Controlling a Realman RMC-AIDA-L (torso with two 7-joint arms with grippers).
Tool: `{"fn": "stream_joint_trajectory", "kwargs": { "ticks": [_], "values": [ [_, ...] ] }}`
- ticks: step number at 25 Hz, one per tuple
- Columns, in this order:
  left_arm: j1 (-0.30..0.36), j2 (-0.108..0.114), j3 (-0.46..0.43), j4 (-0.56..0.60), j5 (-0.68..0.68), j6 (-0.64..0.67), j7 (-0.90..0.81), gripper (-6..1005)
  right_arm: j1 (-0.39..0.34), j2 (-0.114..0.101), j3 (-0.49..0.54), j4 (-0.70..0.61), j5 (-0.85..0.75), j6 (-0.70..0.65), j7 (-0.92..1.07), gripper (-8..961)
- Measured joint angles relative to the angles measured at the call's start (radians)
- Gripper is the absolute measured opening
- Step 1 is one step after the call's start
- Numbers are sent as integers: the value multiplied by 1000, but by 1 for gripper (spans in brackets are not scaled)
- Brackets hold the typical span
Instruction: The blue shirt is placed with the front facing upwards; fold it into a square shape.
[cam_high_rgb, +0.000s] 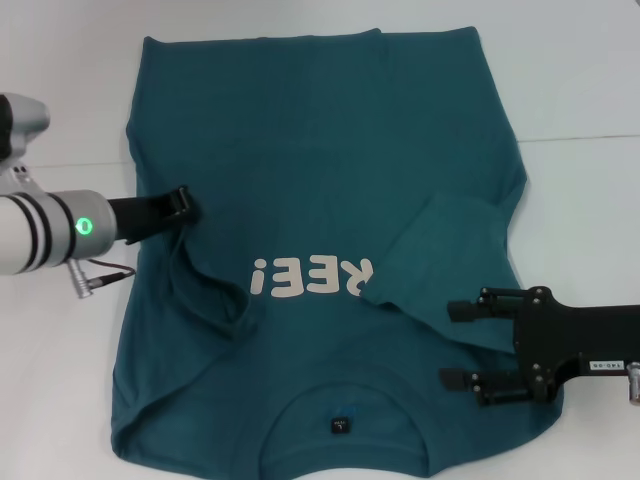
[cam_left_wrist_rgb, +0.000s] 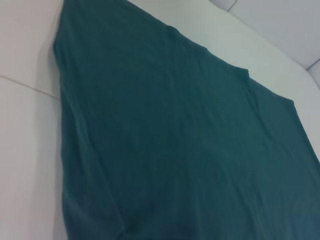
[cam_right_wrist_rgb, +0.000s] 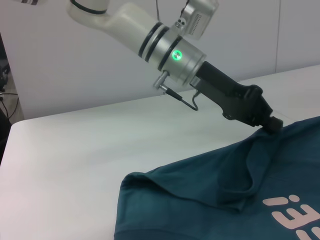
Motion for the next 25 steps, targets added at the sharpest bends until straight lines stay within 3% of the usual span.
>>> {"fn": "stream_joint_trajectory", "kwargs": {
  "ticks": [7, 12, 15, 20, 25],
  "values": [
    [-10, -2, -3, -34, -28, -59, 0, 39, -3, 0, -1, 2, 0, 3, -8, 857],
    [-2, -3, -2, -31, -77, -85, 12, 192, -4, 0, -5, 2, 0, 3, -9, 857],
    [-2, -2, -1, -33, -108, -93, 35, 412, -3, 0, -6, 2, 0, 4, -9, 858],
    [-1, -2, 0, -32, -111, -83, 68, 521, -1, 0, -6, 2, 0, 5, -7, 858],
    [31, 2, -3, 12, -112, 11, 152, 629, 4, -1, 0, 2, 0, 6, 12, 859]
  ]
}}
